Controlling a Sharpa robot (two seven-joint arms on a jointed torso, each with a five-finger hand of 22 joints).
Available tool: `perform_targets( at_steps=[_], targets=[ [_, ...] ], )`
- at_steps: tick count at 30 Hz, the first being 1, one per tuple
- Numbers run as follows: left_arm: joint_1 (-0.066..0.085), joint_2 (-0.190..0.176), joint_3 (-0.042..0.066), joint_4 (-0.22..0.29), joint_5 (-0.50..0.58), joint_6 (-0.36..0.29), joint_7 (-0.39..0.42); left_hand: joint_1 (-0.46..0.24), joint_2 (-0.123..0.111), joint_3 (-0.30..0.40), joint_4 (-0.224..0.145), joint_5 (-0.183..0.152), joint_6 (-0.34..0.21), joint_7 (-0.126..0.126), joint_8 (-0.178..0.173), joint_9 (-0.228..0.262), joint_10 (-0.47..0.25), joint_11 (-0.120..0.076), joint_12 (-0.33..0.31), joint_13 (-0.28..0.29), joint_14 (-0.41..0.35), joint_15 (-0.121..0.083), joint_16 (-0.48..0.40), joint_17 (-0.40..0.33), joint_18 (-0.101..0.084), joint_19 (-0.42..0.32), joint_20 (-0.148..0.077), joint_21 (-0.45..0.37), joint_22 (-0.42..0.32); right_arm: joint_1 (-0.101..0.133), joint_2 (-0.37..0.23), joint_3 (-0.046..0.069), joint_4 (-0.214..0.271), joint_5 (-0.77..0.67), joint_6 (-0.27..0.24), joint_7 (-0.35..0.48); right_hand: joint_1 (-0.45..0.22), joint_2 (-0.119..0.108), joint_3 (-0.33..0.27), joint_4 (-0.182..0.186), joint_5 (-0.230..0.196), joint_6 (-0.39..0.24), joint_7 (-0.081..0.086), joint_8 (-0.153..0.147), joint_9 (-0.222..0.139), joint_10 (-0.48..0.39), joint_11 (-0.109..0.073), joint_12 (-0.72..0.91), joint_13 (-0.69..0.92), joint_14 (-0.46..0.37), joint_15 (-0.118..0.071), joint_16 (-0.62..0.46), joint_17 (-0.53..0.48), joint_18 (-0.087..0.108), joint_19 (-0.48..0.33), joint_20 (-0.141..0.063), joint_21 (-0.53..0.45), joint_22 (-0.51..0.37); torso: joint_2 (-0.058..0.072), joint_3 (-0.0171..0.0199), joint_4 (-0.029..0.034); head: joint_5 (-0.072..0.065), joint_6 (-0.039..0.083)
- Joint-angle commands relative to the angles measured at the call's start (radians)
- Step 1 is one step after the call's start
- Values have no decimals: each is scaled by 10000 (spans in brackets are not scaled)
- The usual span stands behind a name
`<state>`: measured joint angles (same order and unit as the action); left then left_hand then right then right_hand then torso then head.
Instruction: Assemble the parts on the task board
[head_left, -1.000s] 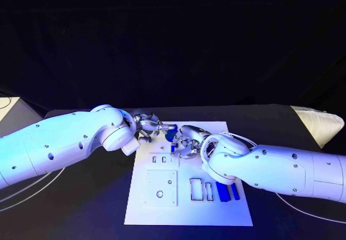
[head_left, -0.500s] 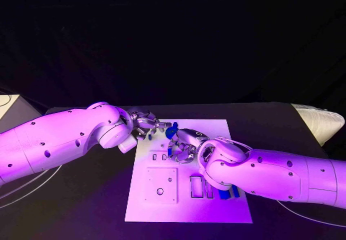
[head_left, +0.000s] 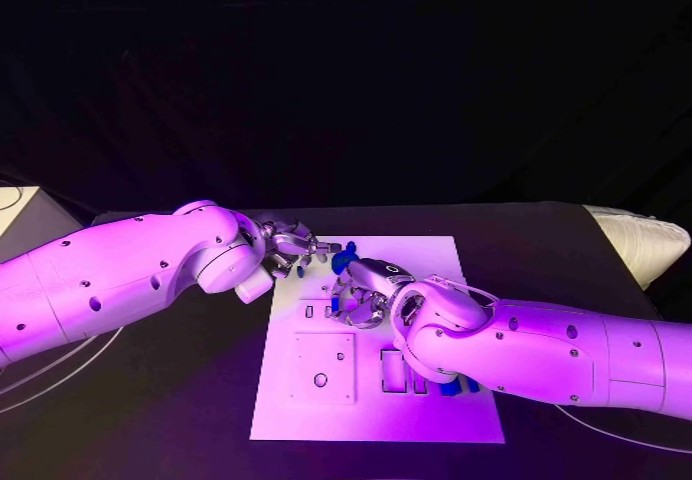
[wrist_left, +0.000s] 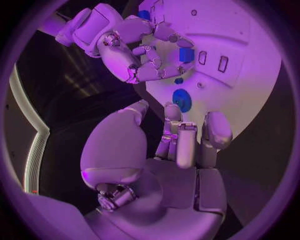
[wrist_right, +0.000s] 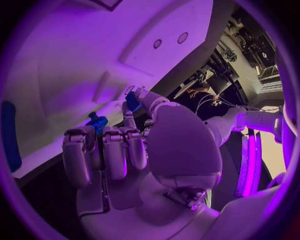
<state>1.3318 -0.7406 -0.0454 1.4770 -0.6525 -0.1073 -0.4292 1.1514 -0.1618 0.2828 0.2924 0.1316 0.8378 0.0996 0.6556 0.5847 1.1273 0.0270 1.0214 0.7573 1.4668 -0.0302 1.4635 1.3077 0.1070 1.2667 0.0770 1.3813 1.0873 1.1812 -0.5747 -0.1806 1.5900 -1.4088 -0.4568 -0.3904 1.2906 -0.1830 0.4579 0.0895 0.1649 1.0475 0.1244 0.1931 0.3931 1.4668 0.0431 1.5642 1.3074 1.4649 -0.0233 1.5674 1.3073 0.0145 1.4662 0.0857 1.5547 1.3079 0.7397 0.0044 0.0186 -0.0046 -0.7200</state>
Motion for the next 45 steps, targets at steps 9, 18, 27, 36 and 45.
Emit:
perform_targets(
  at_steps=[9,18,27,36,45],
  targets=[
    [13,32,2,-8,-59,415,-10,2,80,-64,-18,35,-51,-8,55,19,-72,-6,-71,-23,188,-30,-51,400,-96,-57,-12,-72,-13,-74,65,-14,-199,-487,-35,33,-104,-17,-7,81,74,-44,-63,8,1,1040,-46,66,2634,1031,-69,-5,2522,-75,899,-88,-78,2436,-2,9,-11,16,-36],
    [12,40,2,-14,-89,557,-20,-4,82,-70,-13,33,-54,-7,55,24,-74,-5,-71,-24,179,-30,-63,378,-96,-58,-12,-72,-13,-191,136,-31,-322,-699,-3,17,-128,-69,-23,85,62,-111,-45,-9,-10,1040,-30,66,2634,1026,-58,-14,2499,-62,873,-83,-122,2402,0,14,-4,38,-95],
    [12,33,2,-22,-92,654,-46,-13,82,-83,-7,28,-62,-4,53,33,-72,-3,-67,-18,181,-29,-60,387,-96,-58,-11,-73,-12,-218,143,-34,-351,-806,53,-12,-128,-118,-37,72,24,-156,-30,-18,-16,1024,-19,44,2618,1023,-47,-18,2488,-59,865,-77,-135,2392,0,3,-7,52,-125],
    [12,35,2,-17,-92,714,-58,-21,85,-95,-5,26,-69,-2,50,42,-67,0,-58,-4,182,-27,-59,391,-102,-42,-10,-63,15,-228,149,-37,-367,-829,88,-3,-147,-219,-77,65,-39,-272,15,-49,-37,934,17,-80,2523,1012,-14,-34,2446,-43,833,-54,-191,2350,-8,-1,-6,44,-97],
    [11,41,2,-23,-94,780,-74,-23,88,-98,-5,25,-70,-1,50,46,-57,0,-46,13,188,-27,-50,410,-107,-27,-10,-53,39,-245,162,-45,-366,-848,114,-9,-123,-331,-123,32,-71,-398,61,-86,-61,880,58,-154,2468,1008,20,-41,2426,-37,819,-25,-216,2332,-10,0,-10,26,-76]
  ],
)
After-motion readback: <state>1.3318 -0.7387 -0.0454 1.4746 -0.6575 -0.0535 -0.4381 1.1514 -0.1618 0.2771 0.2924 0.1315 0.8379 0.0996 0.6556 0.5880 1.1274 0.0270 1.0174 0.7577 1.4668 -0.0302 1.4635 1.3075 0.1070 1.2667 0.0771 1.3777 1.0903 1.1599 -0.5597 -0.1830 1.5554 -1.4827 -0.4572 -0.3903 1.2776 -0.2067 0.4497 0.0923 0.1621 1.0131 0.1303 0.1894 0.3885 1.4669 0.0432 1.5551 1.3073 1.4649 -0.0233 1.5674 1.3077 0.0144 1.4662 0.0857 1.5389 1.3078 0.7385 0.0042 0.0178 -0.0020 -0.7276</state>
